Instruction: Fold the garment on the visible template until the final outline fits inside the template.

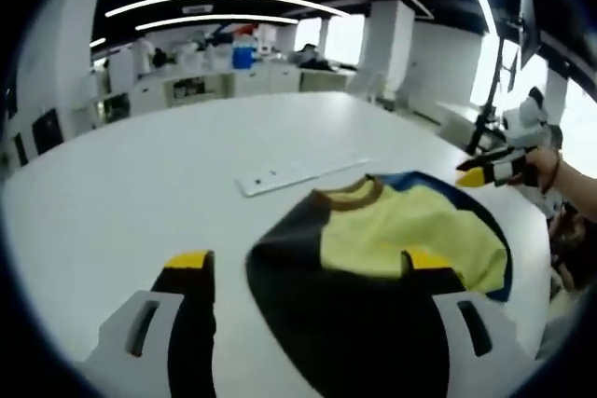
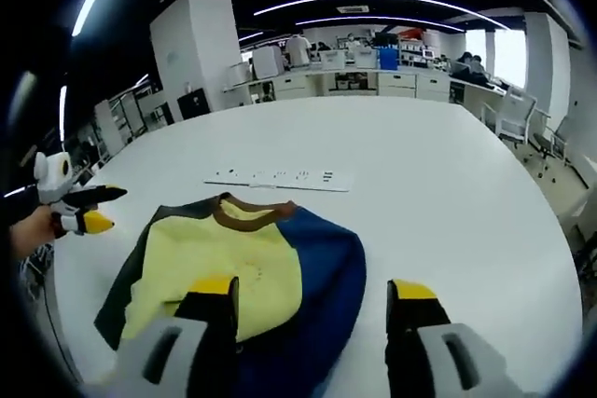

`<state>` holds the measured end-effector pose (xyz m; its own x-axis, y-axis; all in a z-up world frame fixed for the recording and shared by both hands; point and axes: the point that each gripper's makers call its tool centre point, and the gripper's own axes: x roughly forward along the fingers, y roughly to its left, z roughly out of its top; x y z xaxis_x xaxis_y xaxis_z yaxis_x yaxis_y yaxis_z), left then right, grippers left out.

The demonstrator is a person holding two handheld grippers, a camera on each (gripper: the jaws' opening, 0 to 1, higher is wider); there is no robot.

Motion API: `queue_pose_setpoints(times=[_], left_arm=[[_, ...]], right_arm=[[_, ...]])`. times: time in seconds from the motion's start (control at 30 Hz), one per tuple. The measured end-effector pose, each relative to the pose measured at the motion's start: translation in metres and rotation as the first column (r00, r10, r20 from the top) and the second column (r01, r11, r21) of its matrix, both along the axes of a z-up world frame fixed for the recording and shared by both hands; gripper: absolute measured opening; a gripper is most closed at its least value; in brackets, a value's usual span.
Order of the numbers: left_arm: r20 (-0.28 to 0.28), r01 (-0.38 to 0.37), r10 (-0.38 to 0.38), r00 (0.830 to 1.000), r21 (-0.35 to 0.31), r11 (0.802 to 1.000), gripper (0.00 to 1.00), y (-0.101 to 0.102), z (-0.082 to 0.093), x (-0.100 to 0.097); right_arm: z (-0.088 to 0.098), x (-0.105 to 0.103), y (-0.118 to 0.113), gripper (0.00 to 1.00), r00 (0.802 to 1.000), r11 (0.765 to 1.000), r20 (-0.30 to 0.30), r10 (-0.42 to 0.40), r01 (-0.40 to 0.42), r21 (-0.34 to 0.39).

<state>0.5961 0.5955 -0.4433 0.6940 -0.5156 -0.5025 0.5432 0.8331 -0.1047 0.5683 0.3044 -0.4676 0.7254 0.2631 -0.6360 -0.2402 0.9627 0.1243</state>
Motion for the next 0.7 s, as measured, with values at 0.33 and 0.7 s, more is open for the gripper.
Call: queue_pose_setpoints(times=[0.33,0.7], left_arm=[[0.031,0.003,-0.003,1.0,0.006,1.0,0.76,-0.015,0.0,-0.026],[0.023,0.0,-0.001,1.0,0.038,0.999,0.69,-0.03,-0.015,-0.052]], right_arm=[[0.0,-0.041,0.009,0.61,0.999,0.999,0.016,0.037,-0.037,-0.015],[-0.019,-0.08,0.015,0.57,0.999,0.995,-0.012,-0.049,0.049,0.086]])
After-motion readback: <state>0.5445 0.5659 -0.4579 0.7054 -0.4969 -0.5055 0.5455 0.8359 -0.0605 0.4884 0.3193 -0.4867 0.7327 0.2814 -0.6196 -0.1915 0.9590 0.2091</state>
